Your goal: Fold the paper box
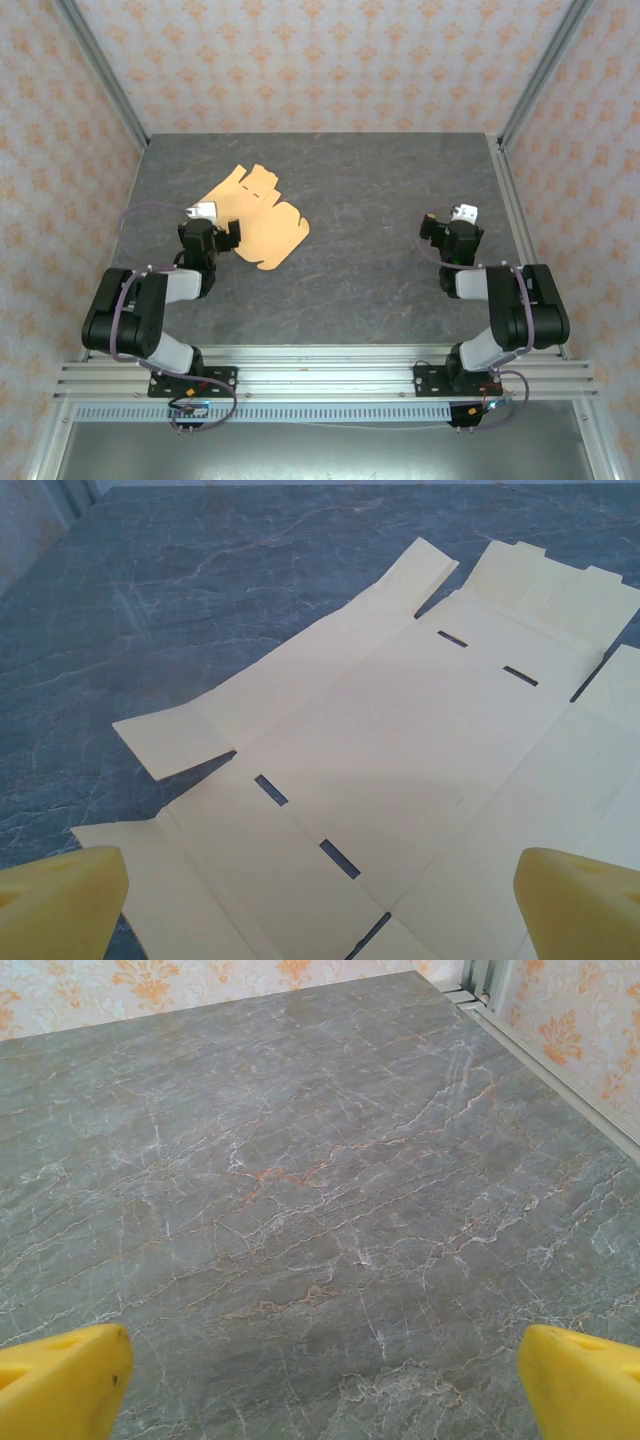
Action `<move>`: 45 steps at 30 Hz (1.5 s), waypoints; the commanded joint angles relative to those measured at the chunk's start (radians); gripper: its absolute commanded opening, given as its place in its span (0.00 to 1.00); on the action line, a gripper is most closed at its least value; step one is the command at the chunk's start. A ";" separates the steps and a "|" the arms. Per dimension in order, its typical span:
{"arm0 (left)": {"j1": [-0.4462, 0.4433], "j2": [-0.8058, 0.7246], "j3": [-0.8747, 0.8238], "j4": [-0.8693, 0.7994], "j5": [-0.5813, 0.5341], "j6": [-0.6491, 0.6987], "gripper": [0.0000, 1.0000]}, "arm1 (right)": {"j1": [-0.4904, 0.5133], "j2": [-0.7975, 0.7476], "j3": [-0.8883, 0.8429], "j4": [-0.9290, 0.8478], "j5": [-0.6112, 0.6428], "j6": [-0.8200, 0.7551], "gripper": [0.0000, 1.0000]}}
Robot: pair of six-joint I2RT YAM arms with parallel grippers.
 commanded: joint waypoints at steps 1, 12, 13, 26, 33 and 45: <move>0.005 -0.010 0.017 0.003 -0.004 0.012 1.00 | 0.004 0.004 0.009 -0.002 0.019 0.003 0.99; 0.006 -0.010 0.017 0.003 -0.003 0.012 1.00 | 0.004 0.003 0.009 -0.004 0.019 0.004 0.99; 0.005 -0.010 0.018 0.002 -0.003 0.012 1.00 | 0.004 0.003 0.009 -0.004 0.019 0.004 0.99; 0.005 -0.010 0.019 0.002 -0.003 0.011 1.00 | 0.004 0.003 0.009 -0.004 0.019 0.004 0.99; 0.007 -0.010 0.019 0.002 -0.003 0.012 1.00 | 0.004 0.004 0.010 -0.004 0.019 0.004 0.99; 0.006 -0.086 0.032 -0.075 -0.038 -0.004 1.00 | 0.004 -0.010 0.000 0.005 0.001 -0.003 0.99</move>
